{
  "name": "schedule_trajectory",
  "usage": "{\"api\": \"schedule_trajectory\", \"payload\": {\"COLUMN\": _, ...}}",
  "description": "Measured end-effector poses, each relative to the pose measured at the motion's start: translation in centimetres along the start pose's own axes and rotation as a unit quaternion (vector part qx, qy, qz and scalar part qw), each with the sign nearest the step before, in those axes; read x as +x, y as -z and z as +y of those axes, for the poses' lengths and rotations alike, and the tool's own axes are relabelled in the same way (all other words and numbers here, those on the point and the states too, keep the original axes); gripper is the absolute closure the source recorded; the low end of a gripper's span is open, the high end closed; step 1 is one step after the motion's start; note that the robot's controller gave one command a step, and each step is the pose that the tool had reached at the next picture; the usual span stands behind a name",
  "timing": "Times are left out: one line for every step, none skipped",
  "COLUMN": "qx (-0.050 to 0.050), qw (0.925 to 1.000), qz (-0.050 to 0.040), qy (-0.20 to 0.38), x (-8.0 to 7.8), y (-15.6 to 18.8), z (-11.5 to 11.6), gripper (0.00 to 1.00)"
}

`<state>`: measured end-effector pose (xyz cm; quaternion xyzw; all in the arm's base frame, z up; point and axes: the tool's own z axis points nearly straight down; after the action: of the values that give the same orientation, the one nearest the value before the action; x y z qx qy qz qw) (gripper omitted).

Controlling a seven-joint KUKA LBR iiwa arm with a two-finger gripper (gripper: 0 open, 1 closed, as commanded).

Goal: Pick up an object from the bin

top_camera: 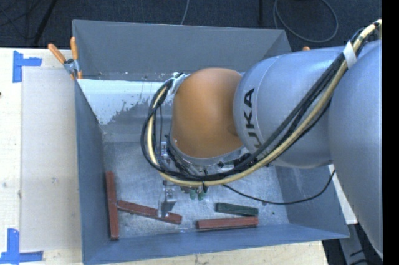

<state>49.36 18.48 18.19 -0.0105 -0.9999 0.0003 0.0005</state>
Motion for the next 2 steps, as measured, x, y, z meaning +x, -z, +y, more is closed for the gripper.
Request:
{"api": "schedule_trajectory", "payload": {"qx": -0.001, "qw": 0.9991, "qz": 0.0018, "qy": 0.043, "x": -0.22, "y": -10.48, "z": 0.75, "gripper": 1.00}}
{"api": "schedule_trajectory", "payload": {"qx": -0.001, "qw": 0.9991, "qz": 0.0018, "qy": 0.043, "x": -0.22, "y": -10.48, "z": 0.75, "gripper": 1.00}}
